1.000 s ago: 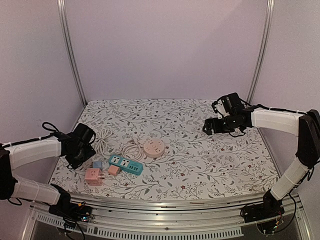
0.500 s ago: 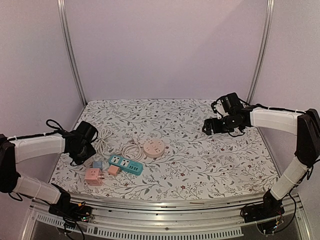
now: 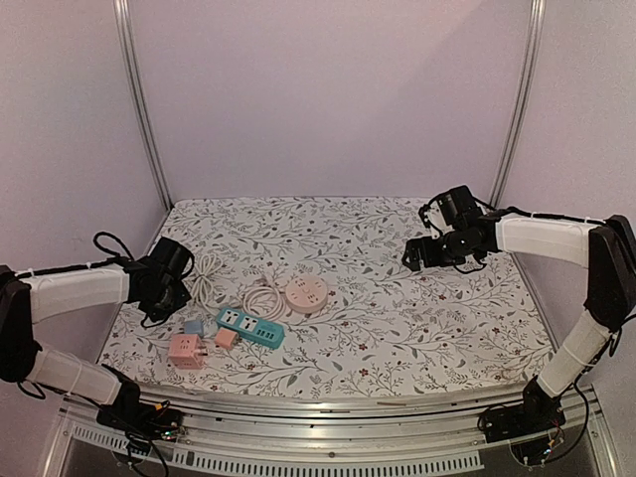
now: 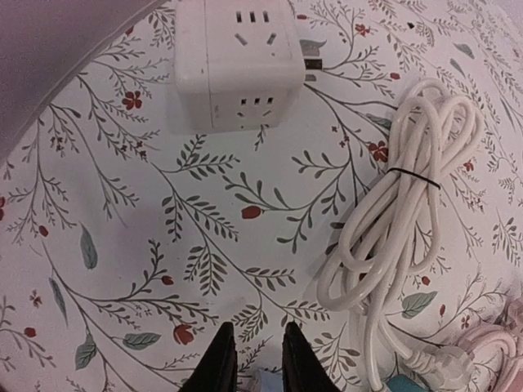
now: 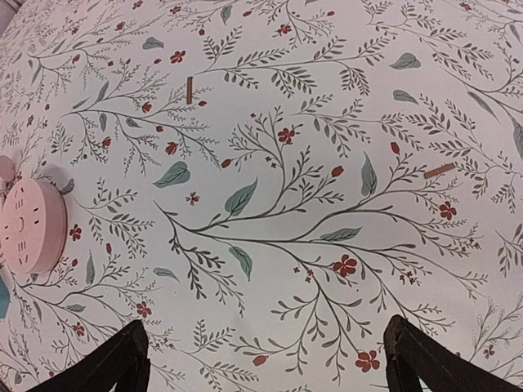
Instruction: Insert the plug
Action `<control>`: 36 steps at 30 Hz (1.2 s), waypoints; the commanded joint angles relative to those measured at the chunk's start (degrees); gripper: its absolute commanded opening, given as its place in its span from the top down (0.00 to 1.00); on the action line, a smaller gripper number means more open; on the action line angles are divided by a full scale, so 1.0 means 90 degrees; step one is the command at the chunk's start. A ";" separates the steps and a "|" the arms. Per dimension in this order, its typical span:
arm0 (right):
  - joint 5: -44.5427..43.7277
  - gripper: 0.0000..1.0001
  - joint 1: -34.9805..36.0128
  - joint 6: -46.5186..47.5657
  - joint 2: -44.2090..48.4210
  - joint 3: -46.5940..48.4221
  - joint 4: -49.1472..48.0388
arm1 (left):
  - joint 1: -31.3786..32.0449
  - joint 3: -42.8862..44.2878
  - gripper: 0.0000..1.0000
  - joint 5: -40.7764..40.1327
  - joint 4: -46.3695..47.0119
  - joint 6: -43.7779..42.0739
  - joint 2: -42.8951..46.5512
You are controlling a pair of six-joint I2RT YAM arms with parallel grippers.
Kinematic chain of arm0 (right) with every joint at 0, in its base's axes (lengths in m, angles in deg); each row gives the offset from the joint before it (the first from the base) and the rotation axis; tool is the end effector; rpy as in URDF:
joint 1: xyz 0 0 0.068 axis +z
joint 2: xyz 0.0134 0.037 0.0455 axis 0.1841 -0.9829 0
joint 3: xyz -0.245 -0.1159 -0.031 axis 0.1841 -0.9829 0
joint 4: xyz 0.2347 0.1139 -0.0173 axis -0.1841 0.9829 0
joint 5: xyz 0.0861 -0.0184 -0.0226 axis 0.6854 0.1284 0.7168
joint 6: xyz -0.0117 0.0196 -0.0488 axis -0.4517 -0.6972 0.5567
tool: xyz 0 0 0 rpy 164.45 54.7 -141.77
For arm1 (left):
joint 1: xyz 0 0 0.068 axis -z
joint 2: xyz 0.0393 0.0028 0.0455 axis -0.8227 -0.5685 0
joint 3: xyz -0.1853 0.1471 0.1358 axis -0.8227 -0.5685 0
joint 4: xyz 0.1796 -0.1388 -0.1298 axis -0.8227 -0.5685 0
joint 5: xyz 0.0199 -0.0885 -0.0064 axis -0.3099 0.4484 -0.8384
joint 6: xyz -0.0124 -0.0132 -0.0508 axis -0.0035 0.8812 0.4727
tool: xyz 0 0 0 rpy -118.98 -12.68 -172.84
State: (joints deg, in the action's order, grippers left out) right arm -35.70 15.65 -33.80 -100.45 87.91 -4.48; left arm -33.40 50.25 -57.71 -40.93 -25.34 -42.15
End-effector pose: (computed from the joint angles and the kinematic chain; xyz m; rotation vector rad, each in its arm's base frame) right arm 0.3099 0.1537 0.2187 -0.2739 2.4972 0.3239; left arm 0.2092 -0.0664 0.1718 -0.9669 2.3198 0.1096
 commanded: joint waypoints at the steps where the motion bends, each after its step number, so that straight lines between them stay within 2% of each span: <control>1: -0.0086 0.01 0.0062 0.0044 -0.0095 0.0178 0.0088 | -0.0036 0.0035 0.77 -0.0010 -0.0196 -0.0327 0.0102; 3: -0.0084 0.01 0.0069 0.0044 -0.0112 0.0205 0.0094 | -0.0036 0.0079 0.69 -0.0016 -0.0215 -0.0535 0.0132; 5: -0.0090 0.01 0.0070 0.0058 -0.0124 0.0226 0.0136 | -0.0036 0.0161 0.55 -0.0092 -0.0272 -0.0752 0.0206; 6: -0.0097 0.01 0.0070 0.0062 -0.0125 0.0223 0.0133 | -0.0037 0.0216 0.44 -0.0179 -0.0347 -0.0826 0.0257; 8: -0.0101 0.01 0.0068 0.0071 -0.0125 0.0215 0.0129 | -0.0044 0.0342 0.16 -0.0394 -0.0537 -0.0987 0.0366; 9: -0.0096 0.01 0.0070 0.0073 -0.0125 0.0212 0.0116 | -0.0109 0.0446 0.05 -0.0472 -0.0639 -0.1017 0.0395; 10: -0.0078 0.01 0.0070 0.0081 -0.0132 0.0213 0.0113 | -0.0199 0.0529 0.01 -0.0477 -0.0683 -0.1075 0.0390; 16: -0.0027 0.01 0.0070 0.0103 -0.0135 0.0188 0.0085 | -0.1087 0.0861 0.01 -0.0043 -0.0370 -0.1509 0.0104; 24: -0.0031 0.01 0.0088 0.0112 -0.0062 0.0140 0.0079 | -0.2231 0.1705 0.02 0.0996 0.0271 -0.2369 -0.1214; 27: -0.0045 0.01 0.0087 0.0107 -0.0047 0.0134 0.0090 | -0.2427 0.1889 0.03 0.1424 0.0519 -0.2458 -0.1660; 36: -0.0086 0.01 0.0107 0.0127 -0.0141 0.0172 0.0102 | -0.2875 0.2167 0.11 0.1428 0.0554 -0.2468 -0.2369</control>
State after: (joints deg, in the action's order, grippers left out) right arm -36.07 16.07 -33.19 -100.80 88.67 -3.85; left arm -58.09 68.30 -46.47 -36.80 -46.45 -61.43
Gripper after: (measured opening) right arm 0.988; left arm 0.903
